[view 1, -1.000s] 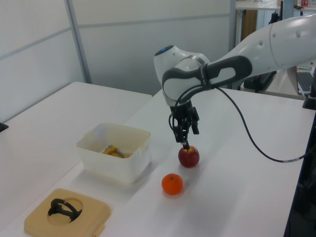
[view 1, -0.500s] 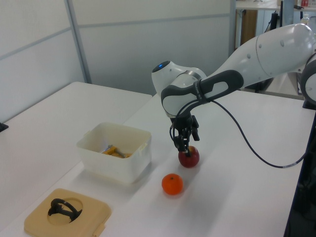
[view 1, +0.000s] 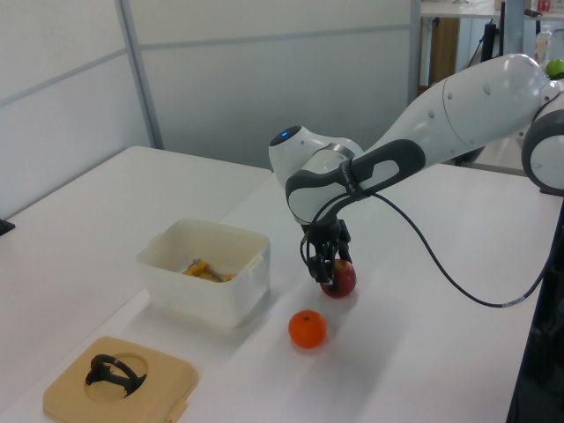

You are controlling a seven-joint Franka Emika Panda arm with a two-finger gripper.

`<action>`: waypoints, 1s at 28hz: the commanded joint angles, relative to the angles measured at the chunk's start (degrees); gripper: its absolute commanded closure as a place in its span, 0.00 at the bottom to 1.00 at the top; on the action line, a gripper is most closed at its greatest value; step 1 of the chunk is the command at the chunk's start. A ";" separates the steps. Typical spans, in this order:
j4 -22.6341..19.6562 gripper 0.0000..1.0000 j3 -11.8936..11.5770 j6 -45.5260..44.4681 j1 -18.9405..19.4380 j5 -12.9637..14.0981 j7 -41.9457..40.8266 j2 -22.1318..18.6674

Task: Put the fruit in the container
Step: 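Close the gripper on the red apple and lift it, then carry the apple over the white container and release it inside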

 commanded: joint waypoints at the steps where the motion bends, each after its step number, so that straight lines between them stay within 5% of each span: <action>1: -1.24 0.51 -0.53 0.75 0.41 -0.83 0.62 -2.94; 6: -0.45 0.51 -0.62 -1.28 0.50 -0.83 0.62 -8.04; 12: 7.37 0.51 -0.09 0.21 1.29 -0.56 1.41 -8.05; 24: 8.52 0.51 1.57 27.36 3.58 -0.21 1.50 -4.36; 28: 8.61 0.36 2.01 32.12 3.66 0.14 1.68 -2.08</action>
